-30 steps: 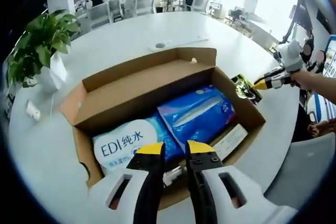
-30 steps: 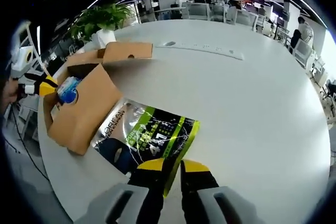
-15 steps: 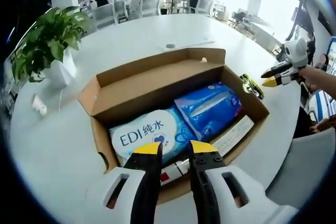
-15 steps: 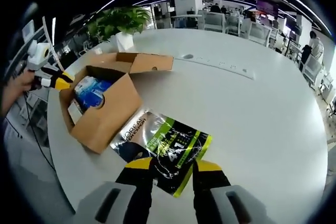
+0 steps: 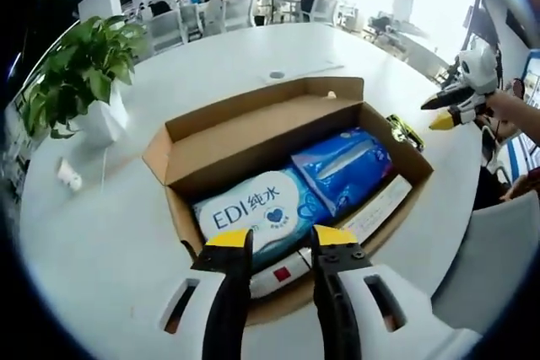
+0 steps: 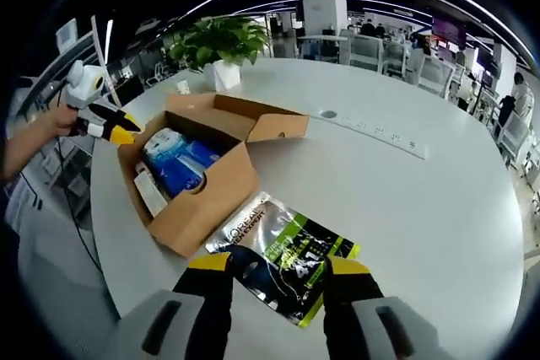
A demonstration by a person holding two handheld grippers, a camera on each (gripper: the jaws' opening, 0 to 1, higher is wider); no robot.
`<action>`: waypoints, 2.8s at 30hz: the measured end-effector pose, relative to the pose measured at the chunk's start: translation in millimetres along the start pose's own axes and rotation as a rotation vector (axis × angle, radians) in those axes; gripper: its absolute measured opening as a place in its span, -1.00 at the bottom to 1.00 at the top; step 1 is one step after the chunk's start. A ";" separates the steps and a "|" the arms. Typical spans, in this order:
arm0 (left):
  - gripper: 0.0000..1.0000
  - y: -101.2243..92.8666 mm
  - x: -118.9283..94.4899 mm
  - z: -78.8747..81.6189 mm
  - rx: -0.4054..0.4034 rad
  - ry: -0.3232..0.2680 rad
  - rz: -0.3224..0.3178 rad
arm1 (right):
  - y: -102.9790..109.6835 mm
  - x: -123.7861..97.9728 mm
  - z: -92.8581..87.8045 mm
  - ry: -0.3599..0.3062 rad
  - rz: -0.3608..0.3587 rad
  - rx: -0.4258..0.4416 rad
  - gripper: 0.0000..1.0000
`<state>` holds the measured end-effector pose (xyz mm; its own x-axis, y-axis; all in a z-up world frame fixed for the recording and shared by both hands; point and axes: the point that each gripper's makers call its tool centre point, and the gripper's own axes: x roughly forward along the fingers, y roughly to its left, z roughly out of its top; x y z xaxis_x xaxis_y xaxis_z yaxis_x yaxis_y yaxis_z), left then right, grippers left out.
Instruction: Operate the shoe box by opening the lid, removing the specified soft item, and placing it in the target area until the item is outside and the box remains undamaged.
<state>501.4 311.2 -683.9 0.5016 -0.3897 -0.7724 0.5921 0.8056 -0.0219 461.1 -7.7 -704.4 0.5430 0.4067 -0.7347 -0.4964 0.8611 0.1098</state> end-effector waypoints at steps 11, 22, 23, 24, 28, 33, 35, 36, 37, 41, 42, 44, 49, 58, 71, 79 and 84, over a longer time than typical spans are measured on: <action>-0.30 4.7 -2.6 -5.8 0.080 0.042 -0.029 | 19.8 -2.8 13.1 -0.006 0.060 -0.021 -0.05; -0.13 6.1 -1.5 -8.3 0.198 0.053 -0.070 | 43.2 -1.0 35.6 -0.042 0.127 -0.054 0.16; -0.12 6.8 -1.6 -9.3 0.202 0.059 -0.072 | 44.6 -0.5 36.9 -0.043 0.130 -0.056 0.20; -0.11 6.4 -1.9 -9.2 0.206 0.059 -0.075 | 46.8 0.4 39.2 -0.046 0.134 -0.064 0.22; -0.07 5.6 -2.0 -7.8 0.230 0.060 -0.092 | 54.6 3.5 45.7 -0.058 0.152 -0.083 0.30; 0.04 4.5 0.8 -11.6 0.312 0.088 -0.122 | 68.8 7.3 55.5 -0.080 0.185 -0.131 0.45; 0.08 4.0 1.8 -13.1 0.336 0.098 -0.132 | 74.2 8.6 59.6 -0.091 0.195 -0.149 0.51; 0.09 3.8 2.3 -14.1 0.347 0.105 -0.139 | 77.0 9.5 62.2 -0.096 0.202 -0.152 0.53; 0.10 3.8 2.5 -14.8 0.356 0.112 -0.143 | 79.0 10.3 64.2 -0.101 0.207 -0.155 0.54; 0.17 3.6 3.0 -12.3 0.384 0.112 -0.160 | 86.0 13.8 71.2 -0.120 0.223 -0.164 0.59; 0.17 4.1 3.2 -11.7 0.385 0.111 -0.163 | 88.3 15.2 73.1 -0.124 0.227 -0.168 0.60; 0.18 6.7 4.5 -10.9 0.390 0.113 -0.164 | 91.6 16.9 74.6 -0.124 0.235 -0.177 0.61; 0.25 8.7 7.7 -11.7 0.420 0.123 -0.177 | 99.2 22.4 81.9 -0.142 0.237 -0.223 0.69; 0.41 7.4 15.8 -16.0 0.497 0.155 -0.227 | 114.0 29.7 97.1 -0.186 0.265 -0.238 0.72; 0.49 13.3 26.0 -12.7 0.549 0.177 -0.255 | 129.9 44.0 105.0 -0.184 0.302 -0.265 0.72; 0.56 12.8 29.2 -16.1 0.576 0.181 -0.288 | 146.6 55.3 107.9 -0.174 0.333 -0.294 0.72; 0.57 12.5 30.5 -18.5 0.608 0.193 -0.300 | 156.0 64.0 108.3 -0.165 0.354 -0.316 0.71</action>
<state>512.4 317.7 -719.5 0.1742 -0.4242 -0.8886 0.9630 0.2618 0.0638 491.8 185.6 -661.8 0.3918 0.7218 -0.5706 -0.8366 0.5376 0.1056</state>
